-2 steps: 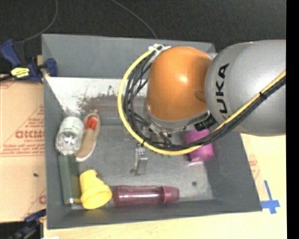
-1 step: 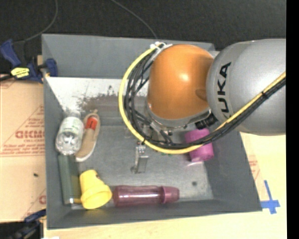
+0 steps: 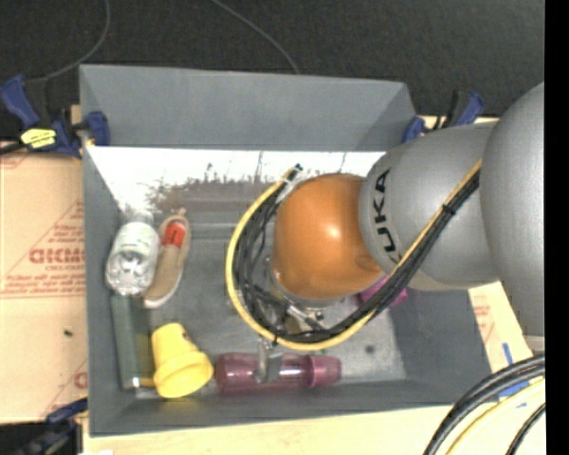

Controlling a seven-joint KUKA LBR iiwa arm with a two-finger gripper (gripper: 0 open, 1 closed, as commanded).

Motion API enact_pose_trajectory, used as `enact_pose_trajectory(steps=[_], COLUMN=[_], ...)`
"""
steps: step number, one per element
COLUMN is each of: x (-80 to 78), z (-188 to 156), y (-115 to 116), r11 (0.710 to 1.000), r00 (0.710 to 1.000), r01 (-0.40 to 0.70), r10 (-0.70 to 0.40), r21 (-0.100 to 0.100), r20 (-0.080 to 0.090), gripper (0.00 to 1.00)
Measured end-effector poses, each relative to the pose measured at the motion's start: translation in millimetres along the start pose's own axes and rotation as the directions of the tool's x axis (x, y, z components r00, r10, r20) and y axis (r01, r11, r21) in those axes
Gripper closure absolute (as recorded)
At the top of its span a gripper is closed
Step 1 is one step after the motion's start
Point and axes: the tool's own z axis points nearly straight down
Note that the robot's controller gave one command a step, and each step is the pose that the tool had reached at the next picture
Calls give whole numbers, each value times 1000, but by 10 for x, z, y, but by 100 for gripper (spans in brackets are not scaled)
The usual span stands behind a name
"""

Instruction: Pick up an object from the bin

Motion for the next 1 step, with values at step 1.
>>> enact_pose_trajectory(steps=[1], x=[172], z=[-227], y=[-105], r11=[995], r00=[995], r01=[95], r10=[-95], r21=[0], r20=[3], gripper=[0])
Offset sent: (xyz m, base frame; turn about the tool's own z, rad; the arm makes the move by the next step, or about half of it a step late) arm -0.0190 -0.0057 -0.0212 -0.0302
